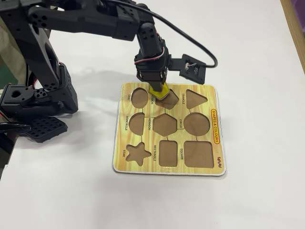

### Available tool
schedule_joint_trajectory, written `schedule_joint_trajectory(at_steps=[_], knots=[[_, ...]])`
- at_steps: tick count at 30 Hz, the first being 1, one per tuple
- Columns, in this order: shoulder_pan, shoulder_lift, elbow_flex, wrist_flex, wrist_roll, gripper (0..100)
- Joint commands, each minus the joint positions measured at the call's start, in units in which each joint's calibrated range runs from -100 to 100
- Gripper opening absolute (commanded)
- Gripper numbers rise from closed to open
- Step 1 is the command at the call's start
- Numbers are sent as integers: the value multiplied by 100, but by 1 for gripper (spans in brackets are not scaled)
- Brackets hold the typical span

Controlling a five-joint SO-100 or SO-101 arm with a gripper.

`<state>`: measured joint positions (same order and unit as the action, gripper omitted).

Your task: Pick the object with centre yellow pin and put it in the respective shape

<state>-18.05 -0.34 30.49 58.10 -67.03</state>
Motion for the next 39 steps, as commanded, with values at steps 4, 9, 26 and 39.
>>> schedule_joint_trajectory(at_steps=[4,9,26,39], knots=[[38,-200,-36,-10,45,1],[38,-200,-45,-71,45,1],[302,-192,-153,-97,45,1],[653,-49,-576,-97,333,1]])
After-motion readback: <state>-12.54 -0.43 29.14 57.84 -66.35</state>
